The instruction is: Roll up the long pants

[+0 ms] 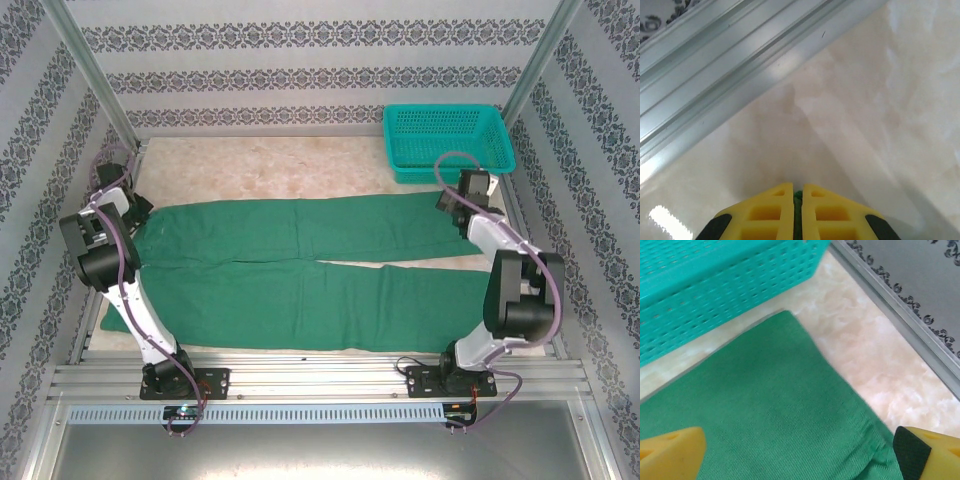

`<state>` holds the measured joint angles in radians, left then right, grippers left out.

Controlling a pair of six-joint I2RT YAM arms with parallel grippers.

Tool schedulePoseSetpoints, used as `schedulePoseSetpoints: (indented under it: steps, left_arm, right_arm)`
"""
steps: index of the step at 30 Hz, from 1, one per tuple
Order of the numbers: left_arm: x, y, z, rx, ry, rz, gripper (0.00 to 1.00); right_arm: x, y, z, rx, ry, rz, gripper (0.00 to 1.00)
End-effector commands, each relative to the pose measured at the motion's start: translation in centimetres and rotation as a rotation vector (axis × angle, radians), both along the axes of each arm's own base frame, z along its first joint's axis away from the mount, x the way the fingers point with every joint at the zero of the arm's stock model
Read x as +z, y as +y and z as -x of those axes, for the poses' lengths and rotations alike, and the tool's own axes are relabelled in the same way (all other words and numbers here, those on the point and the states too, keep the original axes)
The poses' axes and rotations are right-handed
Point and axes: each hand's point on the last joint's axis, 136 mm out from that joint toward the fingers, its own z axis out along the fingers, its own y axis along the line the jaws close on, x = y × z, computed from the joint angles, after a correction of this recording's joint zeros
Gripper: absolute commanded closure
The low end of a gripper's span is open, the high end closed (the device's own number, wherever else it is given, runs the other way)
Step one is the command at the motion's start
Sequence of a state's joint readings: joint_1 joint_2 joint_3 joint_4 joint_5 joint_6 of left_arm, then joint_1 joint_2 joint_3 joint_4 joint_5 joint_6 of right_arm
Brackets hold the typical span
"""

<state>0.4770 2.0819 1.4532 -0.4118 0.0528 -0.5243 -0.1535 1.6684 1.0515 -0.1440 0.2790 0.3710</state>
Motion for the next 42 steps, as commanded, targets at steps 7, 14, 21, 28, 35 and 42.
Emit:
schedulePoseSetpoints:
  steps: [7,14,21,28,35,42]
  left_arm:
    - [1.3,-1.1,0.7,-0.047,0.001,-0.008,1.0]
    - [1.4,-1.9,-0.3,-0.08,-0.018,0.007,1.0]
    - [1.1,-2.2,-1.0,-0.099,-0.021,0.017,1.0]
    - [0.5,-2.3,-1.0,-0.107,-0.011,0.021,1.0]
    - [0.5,-2.5,-1.2,-0.118,-0.015,0.03,1.0]
    - [1.1,-2.6,-1.7,-0.127,-0.031,0.035,1.0]
  right_arm:
    - [-5.0,-1.9,-0.4,-0.073,0.225,-0.127,0.02]
    - [-6.4,-2.7,-0.4,-0.082,0.29,-0.19,0.02]
    - [-7.6,-2.6,-0.7,-0.077,0.322,-0.232,0.14]
    - [-7.7,-2.6,-0.8,-0.075,0.334,-0.236,0.16]
    - [-7.4,-2.5,-0.3,-0.072,0.35,-0.2,0.09]
    - [-7.6,-3.7,2.3,-0.11,0.41,-0.157,0.02]
